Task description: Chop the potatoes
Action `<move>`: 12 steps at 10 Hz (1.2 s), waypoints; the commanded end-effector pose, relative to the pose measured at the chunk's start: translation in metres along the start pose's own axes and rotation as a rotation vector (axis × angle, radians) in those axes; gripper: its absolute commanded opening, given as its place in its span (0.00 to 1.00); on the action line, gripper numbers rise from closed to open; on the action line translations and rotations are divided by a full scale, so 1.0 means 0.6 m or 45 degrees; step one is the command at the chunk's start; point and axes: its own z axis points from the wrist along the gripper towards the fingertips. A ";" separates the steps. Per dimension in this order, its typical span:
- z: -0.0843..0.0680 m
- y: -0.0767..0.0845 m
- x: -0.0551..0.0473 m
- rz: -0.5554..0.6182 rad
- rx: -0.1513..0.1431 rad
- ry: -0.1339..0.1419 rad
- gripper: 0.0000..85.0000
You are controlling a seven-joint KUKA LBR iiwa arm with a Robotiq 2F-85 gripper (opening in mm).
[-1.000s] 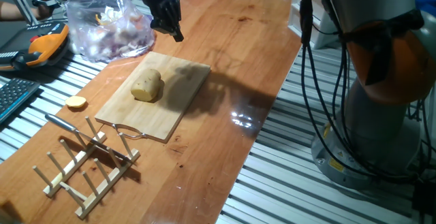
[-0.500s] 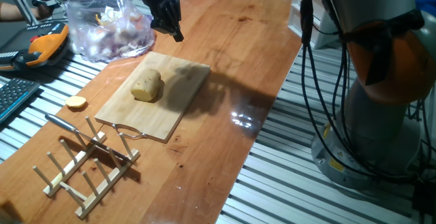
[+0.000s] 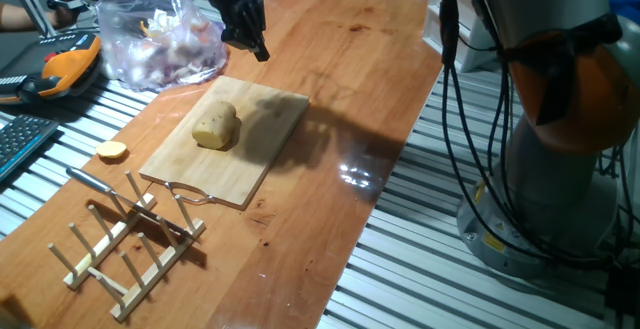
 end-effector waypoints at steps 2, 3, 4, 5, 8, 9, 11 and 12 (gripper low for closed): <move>0.000 0.000 0.000 0.000 0.000 0.000 0.00; 0.000 0.000 0.000 0.018 -0.005 -0.007 0.00; 0.000 0.000 0.000 0.061 -0.038 -0.063 0.00; 0.000 0.000 0.000 0.090 -0.065 -0.112 0.00; 0.000 0.000 0.000 0.072 0.003 -0.202 0.00; 0.000 0.000 0.000 0.055 -0.041 -0.209 0.00; 0.000 0.000 0.000 -0.017 -0.042 -0.233 0.00; 0.000 0.000 0.000 0.007 0.013 -0.278 0.00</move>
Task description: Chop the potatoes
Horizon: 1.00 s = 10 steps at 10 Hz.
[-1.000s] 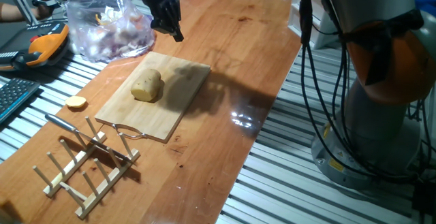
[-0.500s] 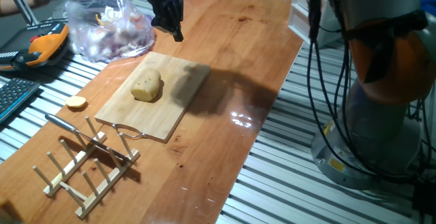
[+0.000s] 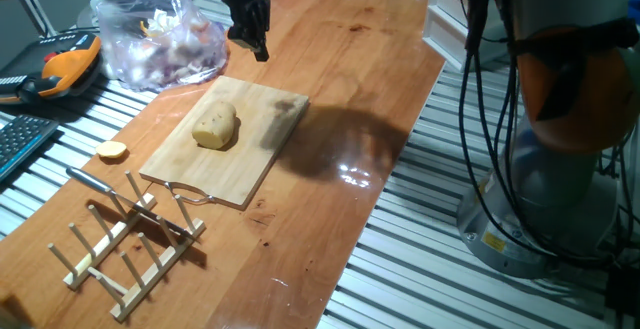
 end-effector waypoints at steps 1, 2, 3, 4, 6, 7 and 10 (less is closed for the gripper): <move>0.000 0.000 0.000 -0.002 0.055 -0.046 0.00; 0.000 0.000 0.000 0.013 -0.037 -0.007 0.00; 0.000 0.000 0.000 0.025 -0.083 0.017 0.00; 0.000 0.000 0.000 0.022 -0.089 0.032 0.00; 0.000 0.000 0.000 -0.002 -0.115 0.068 0.00; -0.008 0.028 -0.014 0.013 -0.117 0.060 0.00; -0.022 0.133 -0.050 0.062 -0.125 0.038 0.00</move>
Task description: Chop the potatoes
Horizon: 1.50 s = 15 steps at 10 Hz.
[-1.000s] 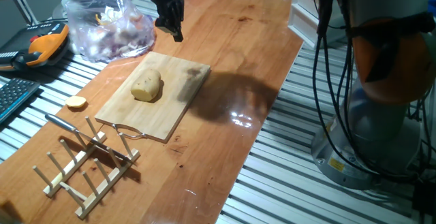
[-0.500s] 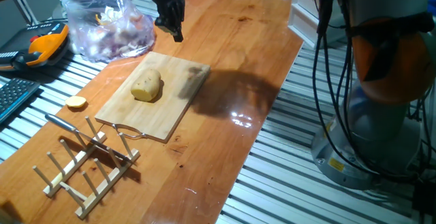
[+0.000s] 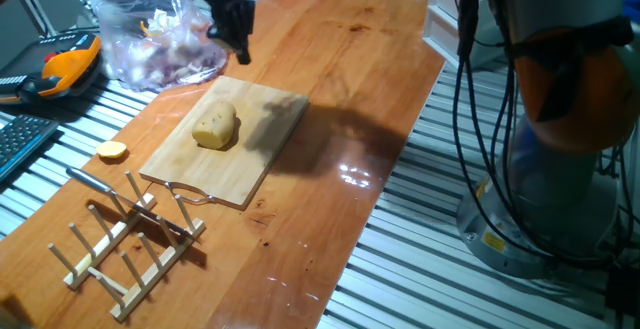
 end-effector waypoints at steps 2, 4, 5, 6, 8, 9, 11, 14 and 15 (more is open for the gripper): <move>0.011 0.148 -0.003 0.061 -0.001 0.018 0.00; 0.042 0.195 0.011 0.116 -0.014 0.015 0.00; 0.061 0.211 0.016 0.140 -0.026 0.015 0.00; 0.081 0.225 0.022 0.162 -0.035 0.000 0.00; 0.099 0.235 0.025 0.180 -0.061 -0.013 0.00; 0.102 0.237 0.027 0.190 -0.068 -0.015 0.00; 0.098 0.235 0.025 0.195 -0.080 -0.034 0.00; 0.100 0.229 0.016 0.209 -0.081 -0.043 0.00; 0.097 0.226 0.013 0.209 -0.069 -0.049 0.00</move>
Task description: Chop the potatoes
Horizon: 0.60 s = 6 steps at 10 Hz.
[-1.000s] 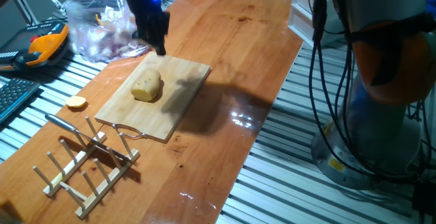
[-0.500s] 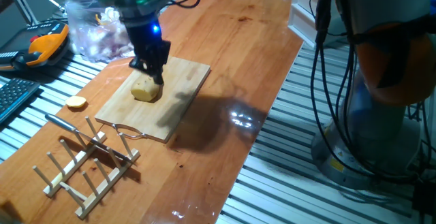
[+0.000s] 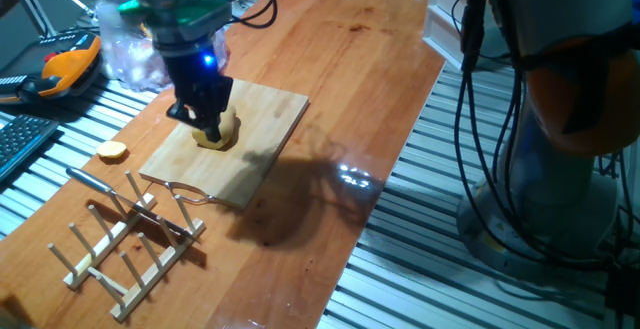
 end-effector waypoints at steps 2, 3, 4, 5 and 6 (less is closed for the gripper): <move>-0.003 -0.003 -0.004 -0.027 0.014 -0.005 0.00; -0.003 -0.003 -0.004 -0.076 0.059 -0.002 0.00; -0.003 -0.003 -0.004 -0.112 0.042 0.004 0.00; -0.003 -0.003 -0.004 -0.142 -0.016 0.009 0.00; -0.003 -0.003 -0.004 -0.178 -0.050 -0.013 0.00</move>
